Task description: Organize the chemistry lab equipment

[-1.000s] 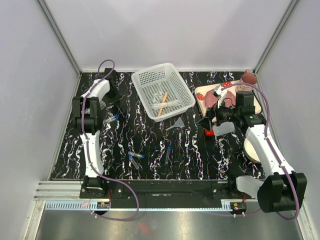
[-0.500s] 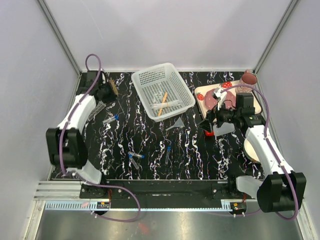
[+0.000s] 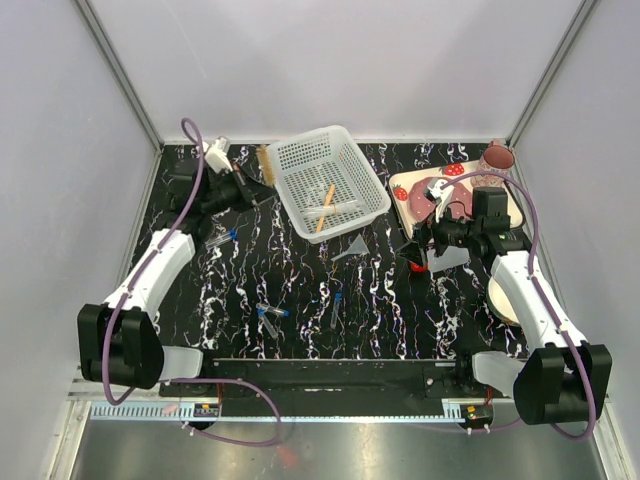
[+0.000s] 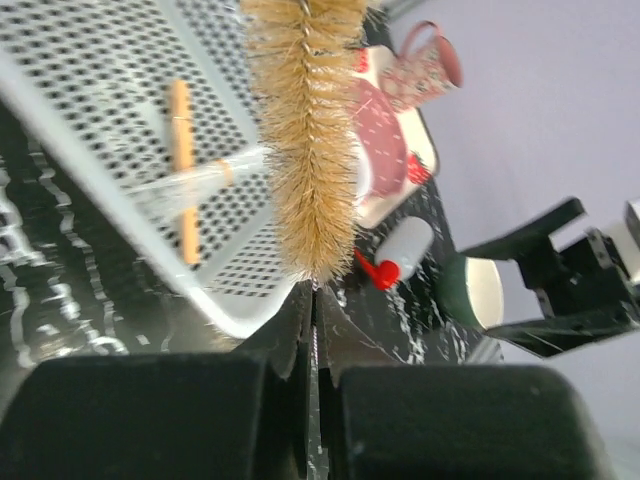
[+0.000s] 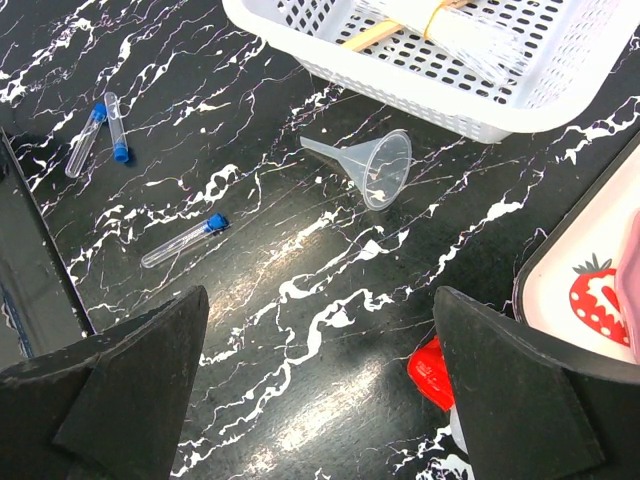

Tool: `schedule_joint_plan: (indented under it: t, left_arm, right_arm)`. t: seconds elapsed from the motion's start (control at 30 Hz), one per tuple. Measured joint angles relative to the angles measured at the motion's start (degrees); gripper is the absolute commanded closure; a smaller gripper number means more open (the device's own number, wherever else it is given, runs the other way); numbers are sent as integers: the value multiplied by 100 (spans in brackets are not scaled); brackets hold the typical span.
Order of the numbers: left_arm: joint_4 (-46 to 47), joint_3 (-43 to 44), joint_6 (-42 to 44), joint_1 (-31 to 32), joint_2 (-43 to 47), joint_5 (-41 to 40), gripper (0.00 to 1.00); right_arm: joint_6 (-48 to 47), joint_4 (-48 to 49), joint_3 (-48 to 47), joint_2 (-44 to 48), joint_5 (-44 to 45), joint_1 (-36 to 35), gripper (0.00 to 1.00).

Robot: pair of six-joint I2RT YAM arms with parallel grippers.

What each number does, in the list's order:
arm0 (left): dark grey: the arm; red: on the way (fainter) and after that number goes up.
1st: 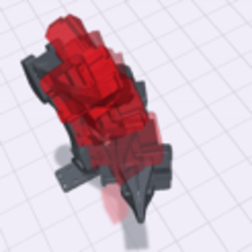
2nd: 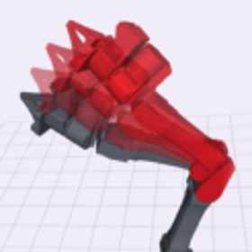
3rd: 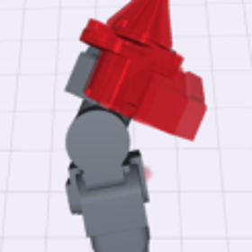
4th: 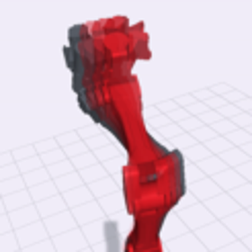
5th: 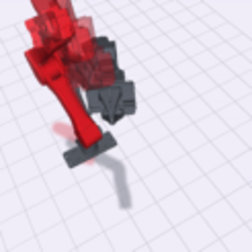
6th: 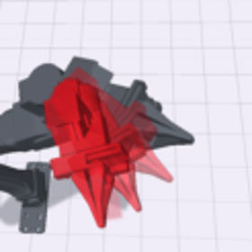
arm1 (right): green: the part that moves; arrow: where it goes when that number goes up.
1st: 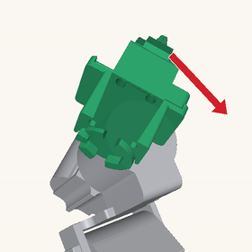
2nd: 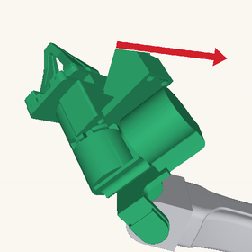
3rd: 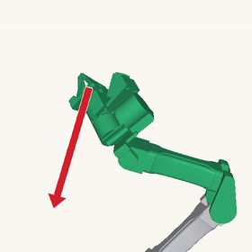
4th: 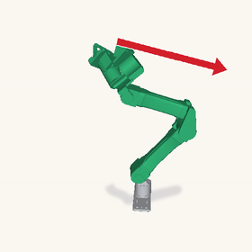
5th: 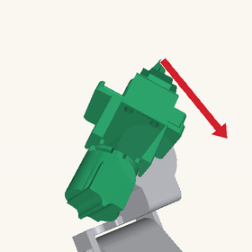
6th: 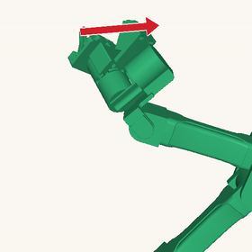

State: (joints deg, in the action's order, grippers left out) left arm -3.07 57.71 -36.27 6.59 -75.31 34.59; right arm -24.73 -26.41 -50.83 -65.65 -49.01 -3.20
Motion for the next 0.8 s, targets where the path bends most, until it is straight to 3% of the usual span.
schedule_joint_plan:
  t: [0.33,0.8]
  left_arm:
    - [1252,-125,-780,931,-328,216,100]
    - [1519,426,-1029,1432,-1504,142,100]
  right_arm:
    - [-83,0,9,0,-2,66,0]
    - [-122,-24,31,120,-13,92,0]
